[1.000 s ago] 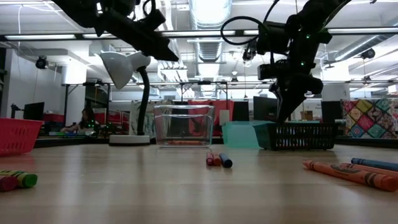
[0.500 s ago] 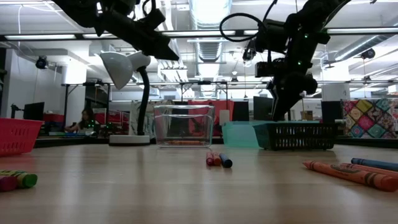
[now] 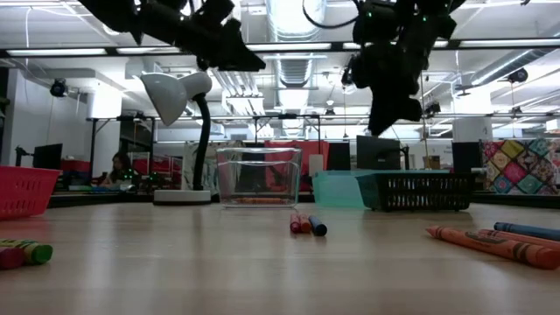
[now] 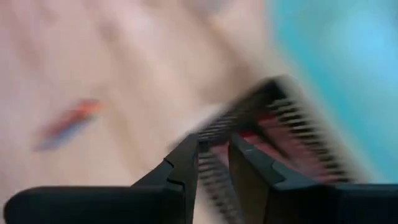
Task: Sort crayons
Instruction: Put the blue crayon into the blue bin
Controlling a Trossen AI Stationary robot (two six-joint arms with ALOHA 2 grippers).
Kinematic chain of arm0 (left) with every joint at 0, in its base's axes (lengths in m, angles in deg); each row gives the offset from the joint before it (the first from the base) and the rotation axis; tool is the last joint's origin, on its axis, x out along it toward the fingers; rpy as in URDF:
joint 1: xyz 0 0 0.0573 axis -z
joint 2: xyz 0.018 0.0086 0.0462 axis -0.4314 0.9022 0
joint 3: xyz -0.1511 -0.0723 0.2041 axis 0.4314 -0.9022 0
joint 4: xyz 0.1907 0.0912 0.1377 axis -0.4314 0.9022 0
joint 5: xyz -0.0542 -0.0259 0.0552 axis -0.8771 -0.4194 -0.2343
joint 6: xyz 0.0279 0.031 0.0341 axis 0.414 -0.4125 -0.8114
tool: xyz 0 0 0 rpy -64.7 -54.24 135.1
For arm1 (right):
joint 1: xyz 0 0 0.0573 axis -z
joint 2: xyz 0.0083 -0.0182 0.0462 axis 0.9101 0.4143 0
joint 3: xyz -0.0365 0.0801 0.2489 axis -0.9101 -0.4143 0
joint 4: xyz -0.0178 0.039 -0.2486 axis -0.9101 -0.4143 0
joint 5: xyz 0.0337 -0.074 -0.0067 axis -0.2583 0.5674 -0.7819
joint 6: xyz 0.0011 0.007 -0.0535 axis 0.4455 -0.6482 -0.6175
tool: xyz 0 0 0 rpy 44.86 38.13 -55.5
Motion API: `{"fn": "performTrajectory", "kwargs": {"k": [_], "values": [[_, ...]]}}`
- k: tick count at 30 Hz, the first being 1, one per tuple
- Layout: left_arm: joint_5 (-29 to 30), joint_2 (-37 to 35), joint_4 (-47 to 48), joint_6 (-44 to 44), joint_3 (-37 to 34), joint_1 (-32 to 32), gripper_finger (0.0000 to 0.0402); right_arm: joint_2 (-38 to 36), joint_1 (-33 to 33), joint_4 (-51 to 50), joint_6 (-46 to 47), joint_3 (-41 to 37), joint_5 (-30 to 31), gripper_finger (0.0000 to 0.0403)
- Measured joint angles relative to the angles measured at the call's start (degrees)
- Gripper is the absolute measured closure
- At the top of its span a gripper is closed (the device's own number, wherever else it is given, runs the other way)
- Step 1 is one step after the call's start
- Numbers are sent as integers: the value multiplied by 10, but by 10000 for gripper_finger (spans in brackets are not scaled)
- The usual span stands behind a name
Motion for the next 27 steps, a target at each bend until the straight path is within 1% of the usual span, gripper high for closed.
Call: {"fn": "performTrajectory", "kwargs": {"k": [2,4,11,14,16,21,24,27], "values": [[0,0,-2,12,0,22,248,0,-21,7,48,8,-52,332],[0,0,-2,16,0,50,248,1,-53,8,82,15,-64,336],[3,-1,-2,24,0,139,248,18,-175,9,224,23,-62,346],[6,-3,-1,38,0,172,248,29,-232,5,301,23,-38,351],[6,-5,2,52,0,193,248,39,-269,6,360,23,-33,355],[7,-9,3,77,0,246,248,69,-361,5,499,23,-34,366],[7,-9,3,88,0,273,248,89,-408,3,571,27,-38,371],[8,-9,3,98,0,295,248,117,-445,-12,637,48,-38,375]]}}
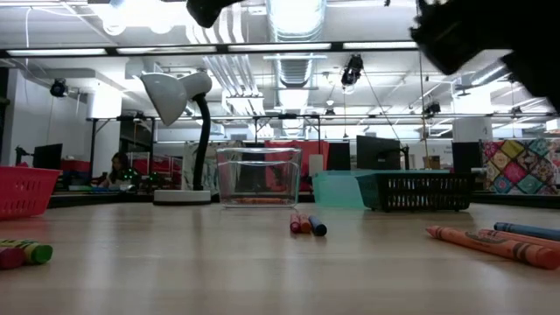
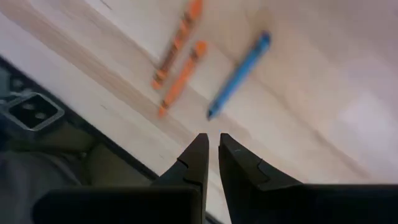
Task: Sort crayons
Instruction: Put the blue crayon into the blue bin
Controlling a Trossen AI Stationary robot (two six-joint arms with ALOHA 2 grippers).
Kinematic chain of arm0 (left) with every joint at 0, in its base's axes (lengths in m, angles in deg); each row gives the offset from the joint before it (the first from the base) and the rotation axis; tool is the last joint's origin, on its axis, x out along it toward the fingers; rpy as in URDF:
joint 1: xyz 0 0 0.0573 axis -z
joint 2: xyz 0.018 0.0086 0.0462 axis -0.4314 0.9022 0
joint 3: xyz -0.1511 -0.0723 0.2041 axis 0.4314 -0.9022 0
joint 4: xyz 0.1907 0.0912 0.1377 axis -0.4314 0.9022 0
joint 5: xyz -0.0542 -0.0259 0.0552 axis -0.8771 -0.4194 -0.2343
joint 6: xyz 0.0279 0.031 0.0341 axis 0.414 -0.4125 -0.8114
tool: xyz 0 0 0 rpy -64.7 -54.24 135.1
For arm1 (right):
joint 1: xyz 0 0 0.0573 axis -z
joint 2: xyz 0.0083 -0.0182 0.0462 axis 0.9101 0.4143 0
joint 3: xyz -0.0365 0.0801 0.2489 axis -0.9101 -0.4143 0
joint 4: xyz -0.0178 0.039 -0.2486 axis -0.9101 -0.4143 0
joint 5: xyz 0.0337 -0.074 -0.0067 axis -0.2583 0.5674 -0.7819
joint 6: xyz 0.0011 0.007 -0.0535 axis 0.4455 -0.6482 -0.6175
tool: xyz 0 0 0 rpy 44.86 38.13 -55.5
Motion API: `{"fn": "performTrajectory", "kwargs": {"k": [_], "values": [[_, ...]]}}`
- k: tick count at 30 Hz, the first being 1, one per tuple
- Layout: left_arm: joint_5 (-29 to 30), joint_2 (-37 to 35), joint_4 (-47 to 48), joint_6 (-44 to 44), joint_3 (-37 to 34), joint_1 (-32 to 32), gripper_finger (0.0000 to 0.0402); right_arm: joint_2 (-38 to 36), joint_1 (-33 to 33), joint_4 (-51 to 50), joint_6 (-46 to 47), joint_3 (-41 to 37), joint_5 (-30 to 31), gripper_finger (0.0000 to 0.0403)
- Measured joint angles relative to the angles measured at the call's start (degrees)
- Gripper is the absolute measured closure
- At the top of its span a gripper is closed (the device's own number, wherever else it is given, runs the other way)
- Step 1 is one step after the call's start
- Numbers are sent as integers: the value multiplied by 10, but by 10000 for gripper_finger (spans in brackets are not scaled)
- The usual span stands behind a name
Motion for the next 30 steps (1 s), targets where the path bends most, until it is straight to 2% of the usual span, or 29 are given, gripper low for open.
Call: {"fn": "performTrajectory", "kwargs": {"k": [3,7,12,15,19,24,30], "values": [[1,0,0,1,0,18,248,38,-24,-57,30,43,-2,376],[2,0,0,2,0,33,248,98,-36,-134,15,101,2,376],[26,0,3,13,0,48,248,161,-35,-139,-61,145,17,373],[27,-1,19,18,0,57,248,191,-29,-140,-83,161,17,356],[29,-5,43,19,0,71,248,211,-22,-142,-90,162,21,318],[31,-16,62,22,0,84,248,215,-12,-150,-83,157,56,275],[31,-27,72,22,0,91,248,217,-8,-148,-76,157,109,260]]}}
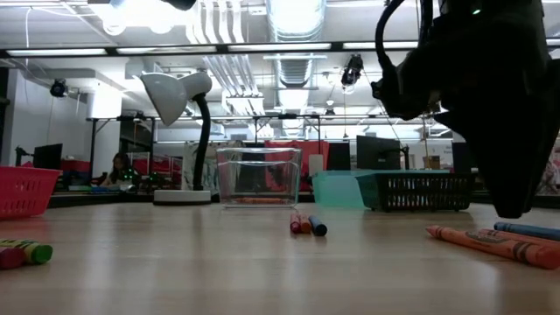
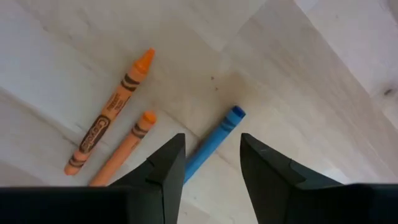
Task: Sort crayons
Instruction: Put the blue crayon into the blue bin
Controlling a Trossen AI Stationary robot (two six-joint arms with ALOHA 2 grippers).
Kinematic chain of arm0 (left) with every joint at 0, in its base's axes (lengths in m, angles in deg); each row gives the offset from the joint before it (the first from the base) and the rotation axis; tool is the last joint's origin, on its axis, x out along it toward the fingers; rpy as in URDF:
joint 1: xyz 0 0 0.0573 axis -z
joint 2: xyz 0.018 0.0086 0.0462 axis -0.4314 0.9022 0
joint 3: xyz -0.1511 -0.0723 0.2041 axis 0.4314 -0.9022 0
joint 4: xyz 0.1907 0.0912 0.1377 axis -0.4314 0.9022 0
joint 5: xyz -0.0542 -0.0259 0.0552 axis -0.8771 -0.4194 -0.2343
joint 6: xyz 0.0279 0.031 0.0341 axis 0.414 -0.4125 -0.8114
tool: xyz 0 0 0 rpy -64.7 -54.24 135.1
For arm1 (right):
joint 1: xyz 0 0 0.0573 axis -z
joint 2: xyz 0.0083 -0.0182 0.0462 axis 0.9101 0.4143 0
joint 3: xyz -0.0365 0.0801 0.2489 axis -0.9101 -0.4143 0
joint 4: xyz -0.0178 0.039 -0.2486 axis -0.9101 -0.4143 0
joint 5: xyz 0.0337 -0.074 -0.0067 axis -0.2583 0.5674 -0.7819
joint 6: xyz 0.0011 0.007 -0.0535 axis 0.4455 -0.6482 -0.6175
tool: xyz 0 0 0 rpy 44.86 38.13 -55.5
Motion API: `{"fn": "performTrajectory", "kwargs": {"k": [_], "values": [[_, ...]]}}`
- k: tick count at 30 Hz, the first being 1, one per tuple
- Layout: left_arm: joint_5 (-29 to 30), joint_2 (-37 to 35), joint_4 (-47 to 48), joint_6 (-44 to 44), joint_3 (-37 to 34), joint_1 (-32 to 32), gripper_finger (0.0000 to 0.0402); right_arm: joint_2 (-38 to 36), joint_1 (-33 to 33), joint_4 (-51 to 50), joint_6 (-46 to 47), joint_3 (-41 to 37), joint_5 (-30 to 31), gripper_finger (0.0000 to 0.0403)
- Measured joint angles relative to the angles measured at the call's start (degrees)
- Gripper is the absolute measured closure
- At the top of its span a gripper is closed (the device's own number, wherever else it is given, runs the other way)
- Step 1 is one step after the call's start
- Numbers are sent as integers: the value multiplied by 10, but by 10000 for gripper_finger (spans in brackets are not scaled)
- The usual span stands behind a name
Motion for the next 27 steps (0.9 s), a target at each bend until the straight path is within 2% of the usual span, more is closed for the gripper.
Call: {"fn": "performTrajectory", "kwargs": {"k": [13,17,23,27], "values": [[0,-2,7,0,0,1,248,32,5,6,0,-2,-5,284],[0,-2,10,0,0,1,248,38,5,16,-9,-4,-5,314],[0,-2,11,0,0,0,248,38,7,21,-13,-6,7,382],[0,-2,11,0,0,0,248,38,11,20,-23,-7,6,388]]}}
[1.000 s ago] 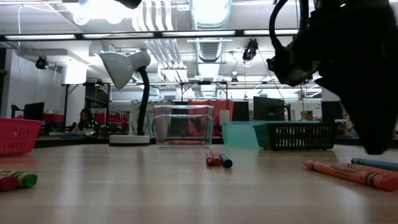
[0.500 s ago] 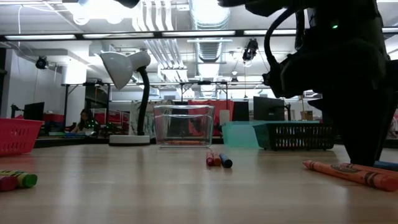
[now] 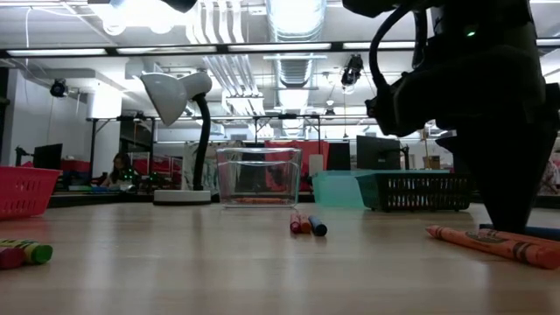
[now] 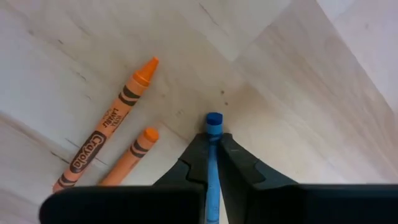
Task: Sort crayons
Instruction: Put the blue crayon into the blue bin
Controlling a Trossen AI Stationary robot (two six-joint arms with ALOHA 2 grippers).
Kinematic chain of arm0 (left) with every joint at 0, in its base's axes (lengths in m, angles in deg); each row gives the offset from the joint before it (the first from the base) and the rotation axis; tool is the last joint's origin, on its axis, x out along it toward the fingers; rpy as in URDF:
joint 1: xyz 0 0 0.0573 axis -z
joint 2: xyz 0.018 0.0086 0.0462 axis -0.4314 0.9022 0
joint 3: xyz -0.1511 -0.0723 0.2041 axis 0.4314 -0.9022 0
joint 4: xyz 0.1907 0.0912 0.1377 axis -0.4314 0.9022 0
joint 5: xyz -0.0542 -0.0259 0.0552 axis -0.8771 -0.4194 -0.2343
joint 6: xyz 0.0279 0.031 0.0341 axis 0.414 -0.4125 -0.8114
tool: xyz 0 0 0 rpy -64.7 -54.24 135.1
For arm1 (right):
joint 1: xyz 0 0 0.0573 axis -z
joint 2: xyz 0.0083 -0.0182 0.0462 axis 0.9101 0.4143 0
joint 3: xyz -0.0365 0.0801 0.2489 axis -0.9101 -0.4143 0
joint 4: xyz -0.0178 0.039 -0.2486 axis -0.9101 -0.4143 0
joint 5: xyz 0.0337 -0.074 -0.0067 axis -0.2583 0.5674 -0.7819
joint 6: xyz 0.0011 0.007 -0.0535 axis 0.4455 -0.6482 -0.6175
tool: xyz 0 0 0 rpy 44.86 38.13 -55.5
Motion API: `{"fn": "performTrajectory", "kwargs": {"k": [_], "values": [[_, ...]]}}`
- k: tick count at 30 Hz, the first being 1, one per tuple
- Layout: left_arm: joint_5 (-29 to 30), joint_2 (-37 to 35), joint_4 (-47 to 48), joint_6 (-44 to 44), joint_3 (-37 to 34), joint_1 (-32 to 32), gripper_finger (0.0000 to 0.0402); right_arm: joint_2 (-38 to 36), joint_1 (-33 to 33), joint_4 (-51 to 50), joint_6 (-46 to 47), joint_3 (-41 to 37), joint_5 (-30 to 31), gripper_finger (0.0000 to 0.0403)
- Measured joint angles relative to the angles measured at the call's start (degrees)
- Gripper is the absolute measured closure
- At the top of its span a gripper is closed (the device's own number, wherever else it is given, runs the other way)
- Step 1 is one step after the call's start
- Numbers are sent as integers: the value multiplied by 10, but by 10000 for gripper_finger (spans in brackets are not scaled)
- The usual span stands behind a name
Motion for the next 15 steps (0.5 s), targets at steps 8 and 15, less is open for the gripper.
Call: {"fn": "performTrajectory", "kwargs": {"k": [8,15], "values": [[0,1,1,2,0,0,248,-22,11,-10,-24,-1,38,390],[0,1,2,6,0,0,248,-74,26,-10,-59,-1,91,390]]}}
